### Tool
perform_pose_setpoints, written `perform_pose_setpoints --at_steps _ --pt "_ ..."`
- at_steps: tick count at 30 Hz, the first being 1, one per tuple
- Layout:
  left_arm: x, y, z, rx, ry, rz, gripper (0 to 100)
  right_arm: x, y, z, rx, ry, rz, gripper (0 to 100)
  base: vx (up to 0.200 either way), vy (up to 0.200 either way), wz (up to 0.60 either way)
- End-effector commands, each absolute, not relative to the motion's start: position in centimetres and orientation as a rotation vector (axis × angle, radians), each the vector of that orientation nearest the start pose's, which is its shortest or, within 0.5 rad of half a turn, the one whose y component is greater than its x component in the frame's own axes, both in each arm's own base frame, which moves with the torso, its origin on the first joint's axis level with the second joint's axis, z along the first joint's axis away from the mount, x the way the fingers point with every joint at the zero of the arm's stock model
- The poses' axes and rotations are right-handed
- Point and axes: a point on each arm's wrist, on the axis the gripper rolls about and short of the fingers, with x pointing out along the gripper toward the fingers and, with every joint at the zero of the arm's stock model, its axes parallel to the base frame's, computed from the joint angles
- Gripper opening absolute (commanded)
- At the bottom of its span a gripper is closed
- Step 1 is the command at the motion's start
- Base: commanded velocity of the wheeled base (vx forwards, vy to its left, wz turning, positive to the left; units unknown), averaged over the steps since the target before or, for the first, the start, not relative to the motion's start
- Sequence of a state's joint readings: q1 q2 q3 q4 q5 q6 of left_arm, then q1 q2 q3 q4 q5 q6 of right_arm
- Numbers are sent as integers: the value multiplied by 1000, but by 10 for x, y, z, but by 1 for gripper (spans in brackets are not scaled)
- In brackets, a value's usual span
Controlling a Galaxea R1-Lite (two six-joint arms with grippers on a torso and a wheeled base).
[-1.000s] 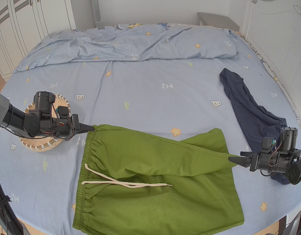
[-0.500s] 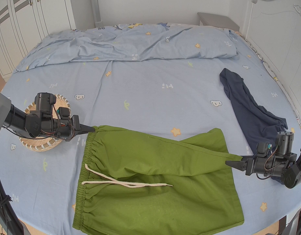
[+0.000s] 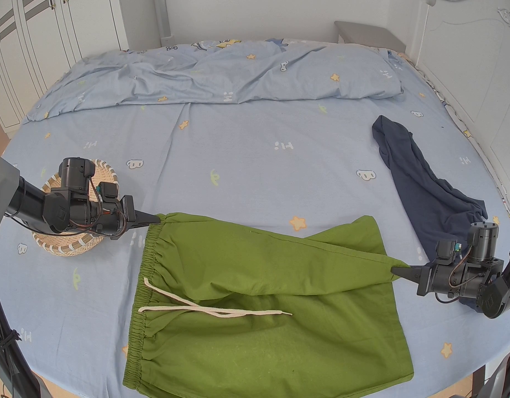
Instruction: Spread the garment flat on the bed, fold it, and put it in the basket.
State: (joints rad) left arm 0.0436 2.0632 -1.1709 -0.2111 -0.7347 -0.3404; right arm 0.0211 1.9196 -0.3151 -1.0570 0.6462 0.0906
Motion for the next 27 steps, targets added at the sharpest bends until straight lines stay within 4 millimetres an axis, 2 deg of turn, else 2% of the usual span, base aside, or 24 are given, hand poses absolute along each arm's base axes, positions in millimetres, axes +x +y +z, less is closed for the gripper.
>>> perform_pose_setpoints --at_steps 1,7,9,10,12,14,18,20,21,22,24,27 --pt "383 1 116 -577 755 -555 0 253 20 63 250 530 632 0 0 0 0" --pt "373 -3 129 -564 735 -571 0 231 28 99 223 439 669 0 0 0 0" --pt "373 -4 130 -563 734 -571 0 230 29 102 222 434 672 0 0 0 0" --pt "370 -4 133 -557 726 -576 0 213 36 122 207 407 708 0 0 0 0" --pt "369 -3 135 -555 720 -576 0 207 38 128 205 403 719 0 0 0 0" --pt "367 -2 141 -555 706 -575 0 186 42 152 192 386 756 0 0 0 0" --pt "365 0 145 -552 694 -572 0 157 45 182 181 378 803 0 0 0 0" --pt "364 0 146 -550 690 -573 0 152 46 187 177 375 814 0 0 0 0" --pt "363 0 150 -550 680 -573 0 139 48 202 171 367 844 0 0 0 0" --pt "363 0 150 -550 680 -573 0 139 48 202 171 367 844 0 0 0 0" --pt "361 2 155 -549 667 -571 0 126 47 220 168 376 863 0 0 0 0" --pt "358 3 158 -548 660 -571 0 117 47 229 159 367 867 0 0 0 0"
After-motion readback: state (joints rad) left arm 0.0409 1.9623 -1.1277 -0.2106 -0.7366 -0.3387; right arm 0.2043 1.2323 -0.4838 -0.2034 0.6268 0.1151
